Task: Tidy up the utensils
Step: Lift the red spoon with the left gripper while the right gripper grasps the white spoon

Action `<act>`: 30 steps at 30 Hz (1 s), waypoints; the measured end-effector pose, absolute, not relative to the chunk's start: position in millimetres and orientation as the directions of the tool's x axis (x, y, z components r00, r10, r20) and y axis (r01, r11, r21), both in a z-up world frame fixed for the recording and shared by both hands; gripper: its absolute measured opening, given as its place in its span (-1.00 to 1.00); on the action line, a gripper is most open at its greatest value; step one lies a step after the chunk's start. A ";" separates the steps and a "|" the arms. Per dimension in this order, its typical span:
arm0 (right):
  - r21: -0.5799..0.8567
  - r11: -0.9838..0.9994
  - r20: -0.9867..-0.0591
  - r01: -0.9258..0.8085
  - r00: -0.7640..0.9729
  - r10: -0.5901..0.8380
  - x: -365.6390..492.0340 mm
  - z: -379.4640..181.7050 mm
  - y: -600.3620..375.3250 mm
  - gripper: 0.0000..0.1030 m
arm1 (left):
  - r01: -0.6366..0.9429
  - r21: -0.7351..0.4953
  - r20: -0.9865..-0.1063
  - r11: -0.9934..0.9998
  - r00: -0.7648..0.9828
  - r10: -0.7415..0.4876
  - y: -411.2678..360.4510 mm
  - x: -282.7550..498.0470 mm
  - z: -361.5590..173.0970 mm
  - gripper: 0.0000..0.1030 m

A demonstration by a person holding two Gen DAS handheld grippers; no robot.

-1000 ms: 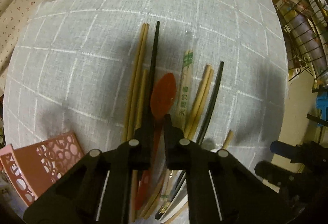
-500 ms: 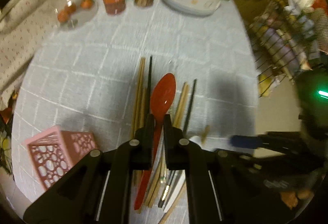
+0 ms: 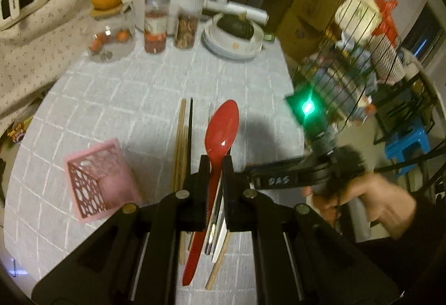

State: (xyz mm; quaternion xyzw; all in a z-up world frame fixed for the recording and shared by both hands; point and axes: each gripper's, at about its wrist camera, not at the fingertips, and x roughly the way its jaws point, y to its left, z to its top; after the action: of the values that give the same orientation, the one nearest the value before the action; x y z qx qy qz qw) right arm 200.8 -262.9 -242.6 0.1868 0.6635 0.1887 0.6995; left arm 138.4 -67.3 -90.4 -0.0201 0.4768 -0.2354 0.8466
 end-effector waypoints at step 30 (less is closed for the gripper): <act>0.420 0.876 -0.821 -0.237 0.313 0.478 158.6 -145.3 -243.2 -0.92 | 0.124 -0.343 -0.385 0.931 0.886 -0.260 33.3 147.9 -65.5 -0.82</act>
State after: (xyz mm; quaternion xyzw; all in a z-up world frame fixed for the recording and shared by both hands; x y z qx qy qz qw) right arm 158.6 -243.2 -145.3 0.1112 0.5423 0.2225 0.8025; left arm 147.9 33.3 -65.5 -0.1565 0.2171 -0.1000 0.9583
